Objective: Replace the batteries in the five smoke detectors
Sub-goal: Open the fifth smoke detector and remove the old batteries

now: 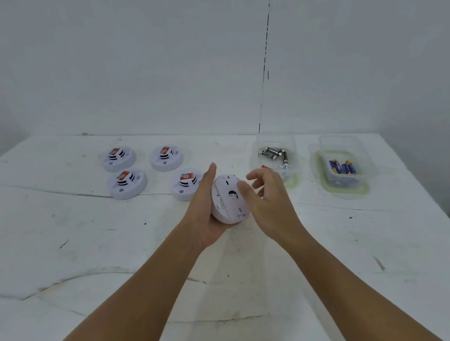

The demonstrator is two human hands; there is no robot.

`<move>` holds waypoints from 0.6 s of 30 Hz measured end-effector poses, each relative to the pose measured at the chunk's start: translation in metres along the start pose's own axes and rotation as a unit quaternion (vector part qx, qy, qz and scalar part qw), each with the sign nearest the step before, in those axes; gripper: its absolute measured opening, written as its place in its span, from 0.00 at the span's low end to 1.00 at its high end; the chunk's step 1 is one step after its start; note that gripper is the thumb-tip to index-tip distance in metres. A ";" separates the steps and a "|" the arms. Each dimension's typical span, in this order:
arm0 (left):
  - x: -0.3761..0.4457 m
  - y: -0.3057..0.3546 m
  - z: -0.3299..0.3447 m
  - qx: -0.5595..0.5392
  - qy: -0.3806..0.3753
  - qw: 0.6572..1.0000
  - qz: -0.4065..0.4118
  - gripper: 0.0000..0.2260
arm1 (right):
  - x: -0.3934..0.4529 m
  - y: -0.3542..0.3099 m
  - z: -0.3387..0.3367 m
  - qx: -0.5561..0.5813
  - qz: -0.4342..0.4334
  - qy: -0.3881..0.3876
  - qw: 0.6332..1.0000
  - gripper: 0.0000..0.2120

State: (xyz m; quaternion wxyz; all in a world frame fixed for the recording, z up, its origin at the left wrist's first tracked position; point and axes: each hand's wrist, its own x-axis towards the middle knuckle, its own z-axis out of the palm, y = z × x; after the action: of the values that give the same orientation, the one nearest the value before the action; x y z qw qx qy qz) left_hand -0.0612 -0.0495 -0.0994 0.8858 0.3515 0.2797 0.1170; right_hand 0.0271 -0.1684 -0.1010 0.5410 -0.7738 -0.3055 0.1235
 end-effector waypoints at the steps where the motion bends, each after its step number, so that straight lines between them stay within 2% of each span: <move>1: 0.001 0.000 -0.002 0.012 -0.004 1.000 -0.005 0.30 | -0.002 0.000 0.001 -0.010 -0.013 -0.021 1.000 0.13; 3: 0.002 0.000 -0.005 0.020 -0.007 1.000 -0.014 0.33 | -0.008 0.000 0.004 -0.026 -0.015 -0.040 0.999 0.20; 6: 0.003 0.001 -0.010 0.015 -0.001 1.000 -0.015 0.32 | -0.014 0.001 0.012 -0.020 -0.005 -0.021 1.000 0.26; 13: 0.000 0.004 -0.014 0.042 0.012 0.999 -0.010 0.30 | -0.017 -0.004 0.020 -0.012 -0.002 -0.023 1.000 0.26; 18: 0.000 0.007 -0.015 0.063 -0.001 0.998 -0.025 0.33 | -0.016 -0.001 0.021 -0.004 -0.015 -0.022 1.000 0.25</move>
State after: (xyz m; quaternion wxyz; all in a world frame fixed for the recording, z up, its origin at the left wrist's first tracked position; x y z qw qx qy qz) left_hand -0.0699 -0.0359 -0.1032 0.8647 0.3994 0.2947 0.0769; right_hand 0.0028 -0.1621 -0.1104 0.5331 -0.7683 -0.3293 0.1309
